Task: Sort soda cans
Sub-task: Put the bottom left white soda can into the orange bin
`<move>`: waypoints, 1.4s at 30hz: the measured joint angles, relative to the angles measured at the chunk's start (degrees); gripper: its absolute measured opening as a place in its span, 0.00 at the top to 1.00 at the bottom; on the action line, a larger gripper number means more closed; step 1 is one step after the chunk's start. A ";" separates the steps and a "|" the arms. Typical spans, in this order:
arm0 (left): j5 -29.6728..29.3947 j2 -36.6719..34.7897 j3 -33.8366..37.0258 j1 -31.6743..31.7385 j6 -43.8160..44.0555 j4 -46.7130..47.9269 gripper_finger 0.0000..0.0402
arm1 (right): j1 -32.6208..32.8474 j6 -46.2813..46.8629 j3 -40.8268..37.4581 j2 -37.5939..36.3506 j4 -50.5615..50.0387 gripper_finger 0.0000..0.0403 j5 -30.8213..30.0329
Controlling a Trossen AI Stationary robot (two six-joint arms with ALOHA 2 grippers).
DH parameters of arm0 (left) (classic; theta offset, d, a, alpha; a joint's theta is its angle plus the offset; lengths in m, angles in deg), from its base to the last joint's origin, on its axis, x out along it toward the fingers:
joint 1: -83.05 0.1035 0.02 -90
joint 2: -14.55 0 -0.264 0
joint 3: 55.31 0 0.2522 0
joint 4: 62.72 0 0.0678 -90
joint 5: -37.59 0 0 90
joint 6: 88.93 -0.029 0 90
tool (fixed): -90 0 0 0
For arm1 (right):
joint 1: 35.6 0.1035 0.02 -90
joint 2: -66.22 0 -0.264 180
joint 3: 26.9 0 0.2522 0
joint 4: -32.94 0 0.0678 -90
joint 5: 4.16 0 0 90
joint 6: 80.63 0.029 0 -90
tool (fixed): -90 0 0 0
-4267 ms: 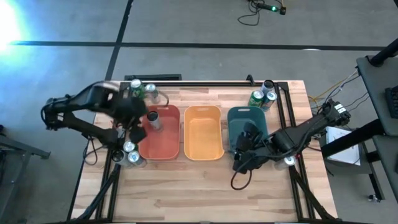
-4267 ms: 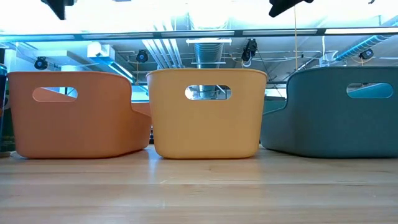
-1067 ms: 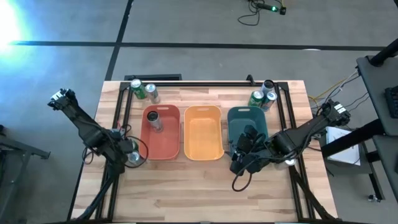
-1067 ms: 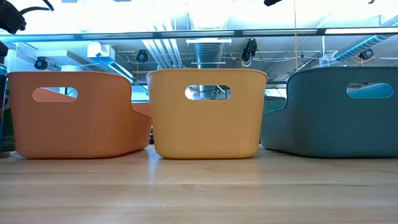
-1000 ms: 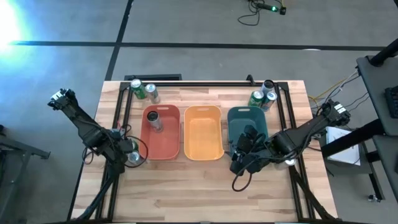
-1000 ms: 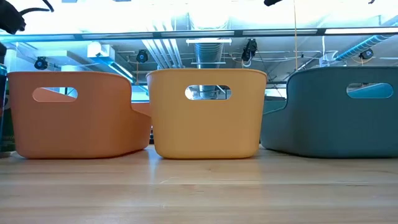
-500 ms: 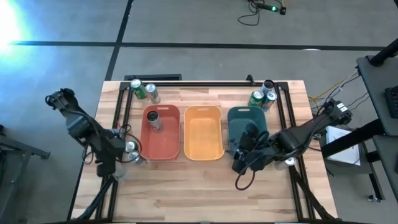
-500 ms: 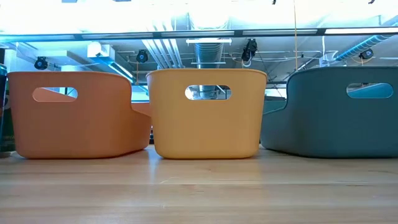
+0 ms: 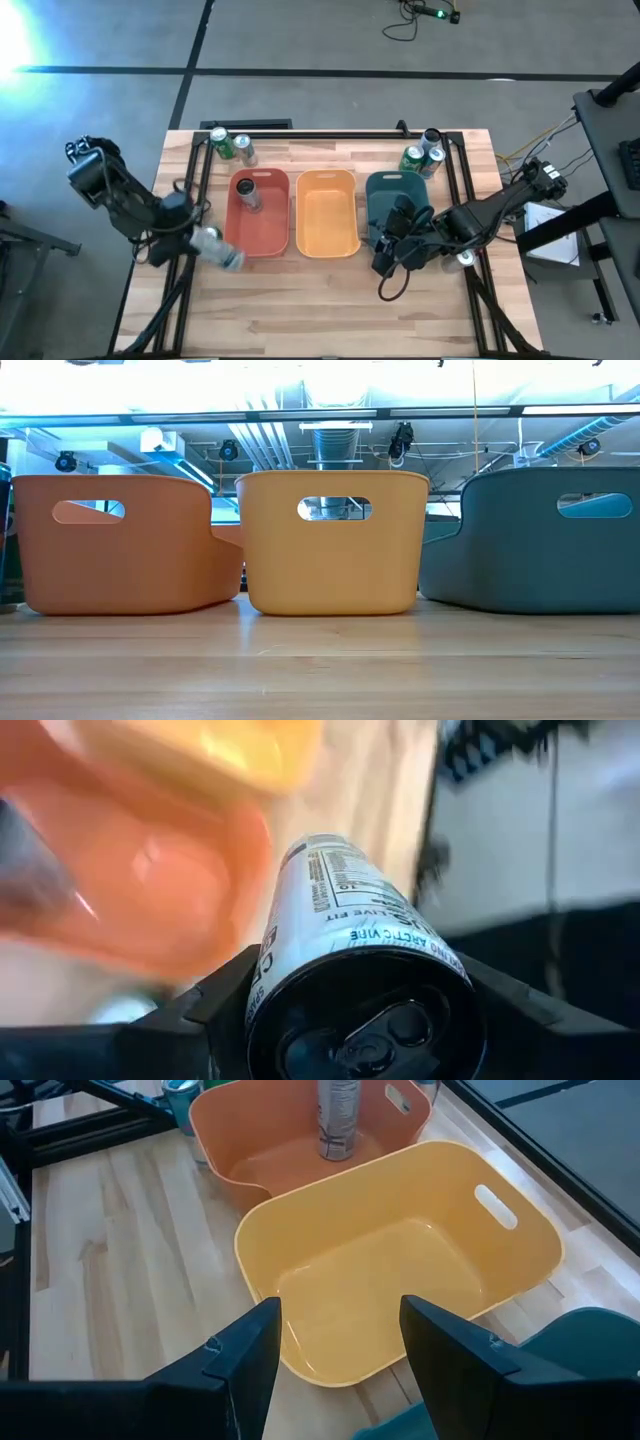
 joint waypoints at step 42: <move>11.69 26.18 10.46 34.88 -26.70 4.72 0.40 | -0.59 2.20 0.00 0.01 1.44 0.50 3.58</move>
